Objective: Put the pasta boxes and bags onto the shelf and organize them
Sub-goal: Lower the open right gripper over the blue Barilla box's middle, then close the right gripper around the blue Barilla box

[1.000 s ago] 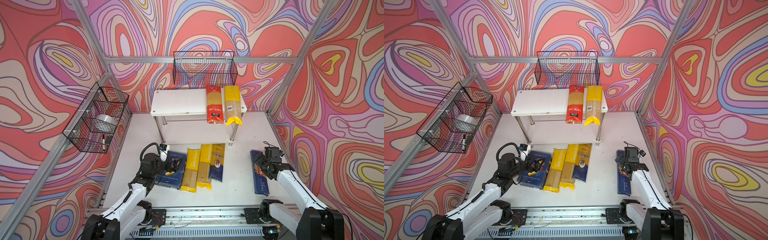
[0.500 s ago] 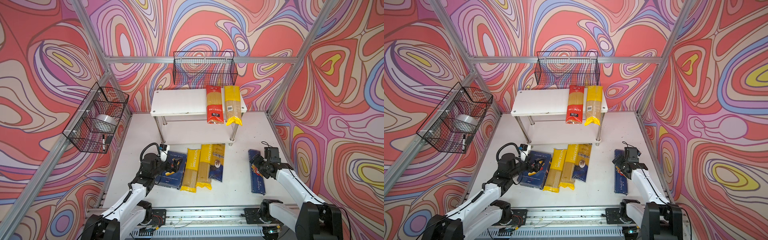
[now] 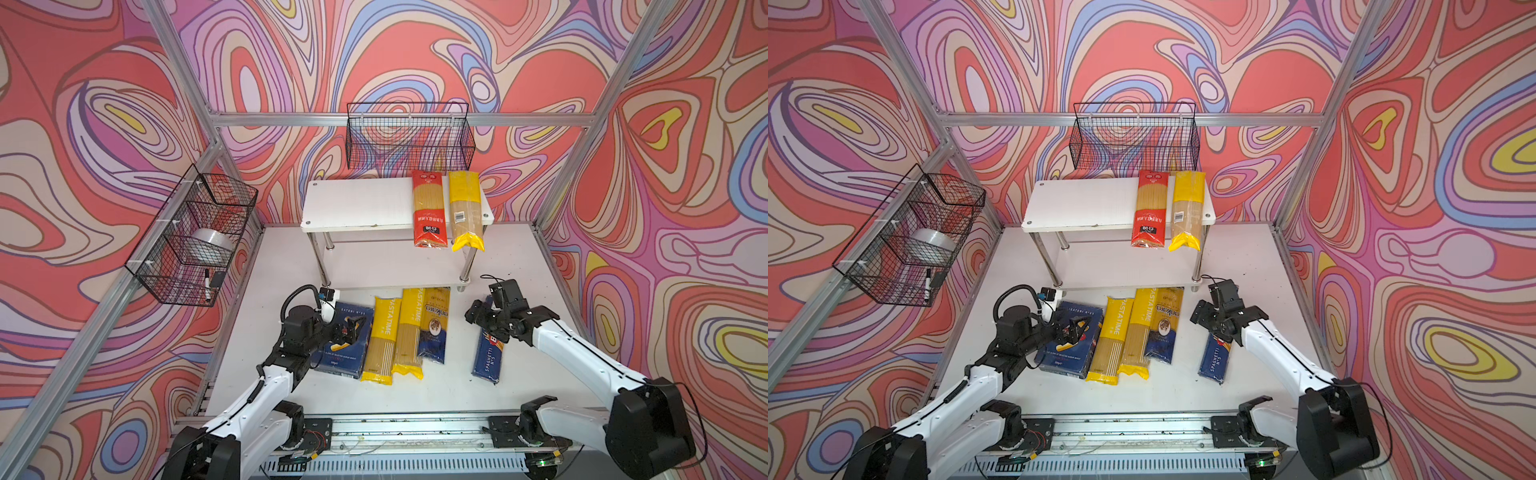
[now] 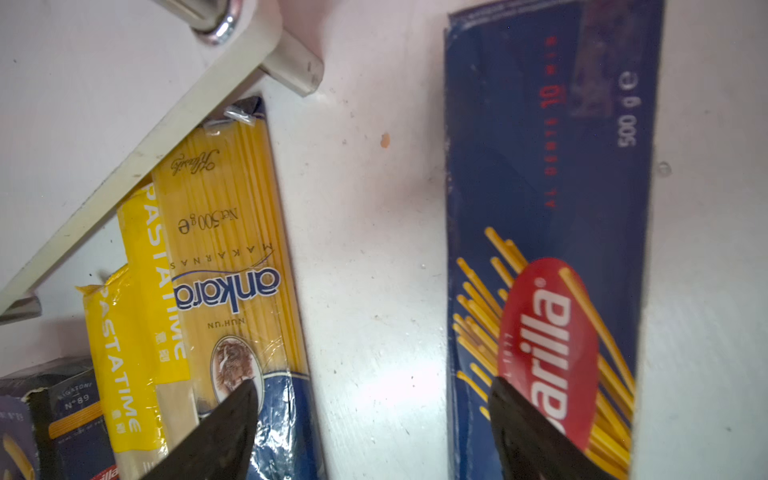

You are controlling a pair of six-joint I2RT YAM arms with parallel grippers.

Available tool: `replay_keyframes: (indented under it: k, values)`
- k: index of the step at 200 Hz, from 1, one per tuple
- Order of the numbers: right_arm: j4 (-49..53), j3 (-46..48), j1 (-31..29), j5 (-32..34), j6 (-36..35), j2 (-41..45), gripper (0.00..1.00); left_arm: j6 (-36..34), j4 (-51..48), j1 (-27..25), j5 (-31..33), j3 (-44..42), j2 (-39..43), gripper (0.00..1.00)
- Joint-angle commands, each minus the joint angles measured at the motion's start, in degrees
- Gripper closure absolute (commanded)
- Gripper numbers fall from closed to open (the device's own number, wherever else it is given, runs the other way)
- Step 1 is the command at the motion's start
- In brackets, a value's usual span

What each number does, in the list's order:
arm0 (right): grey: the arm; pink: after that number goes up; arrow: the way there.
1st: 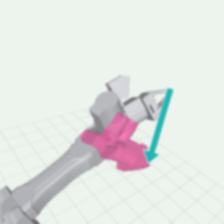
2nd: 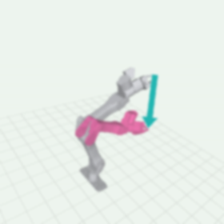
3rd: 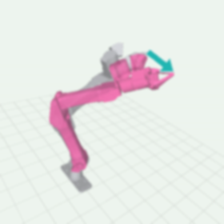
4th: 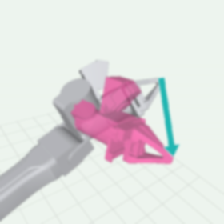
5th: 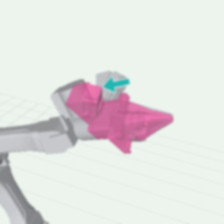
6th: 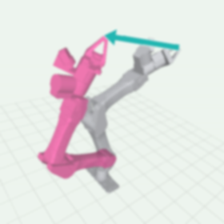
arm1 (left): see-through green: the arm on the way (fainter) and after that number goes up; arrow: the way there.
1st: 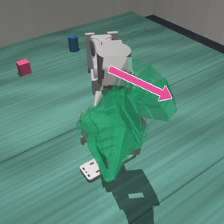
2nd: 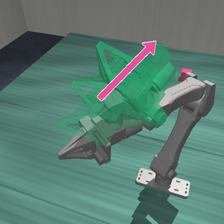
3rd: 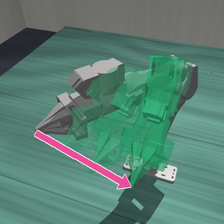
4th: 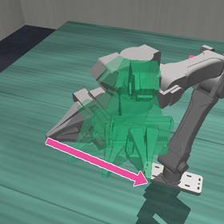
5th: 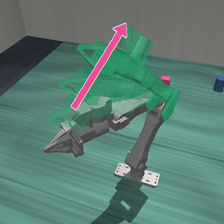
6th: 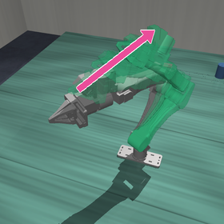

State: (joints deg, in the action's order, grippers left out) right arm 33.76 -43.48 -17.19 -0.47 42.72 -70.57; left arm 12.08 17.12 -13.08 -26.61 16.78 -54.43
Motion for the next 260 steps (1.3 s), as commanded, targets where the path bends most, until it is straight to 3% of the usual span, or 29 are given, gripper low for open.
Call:
replay_keyframes:
  k: [1,60,94,157,195,260]
  values:
    - [7.40,-2.13,-0.49,6.83,-1.32,-1.44,0.10,-0.30,-0.08,-0.18,-0.46,1.33,0.16,0.00]
    - [12.73,-0.22,-0.47,14.78,-0.55,5.08,0.09,-0.39,0.01,-0.19,-0.56,1.33,0.23,0.00]
    - [9.27,3.93,-0.48,11.10,0.84,4.05,0.08,-0.30,-0.01,-0.18,-0.55,1.20,0.29,0.00]
    - [7.84,6.91,-0.48,12.90,1.86,3.46,0.08,-0.21,-0.15,-0.19,-0.70,1.24,0.54,0.00]
    - [0.00,9.88,-0.47,6.86,-0.22,1.73,0.08,-0.15,0.01,-0.19,-0.40,1.07,0.57,0.00]
    - [0.26,11.10,-0.48,7.65,2.06,-2.14,0.08,0.16,0.55,-0.18,-0.95,1.02,0.31,0.00]
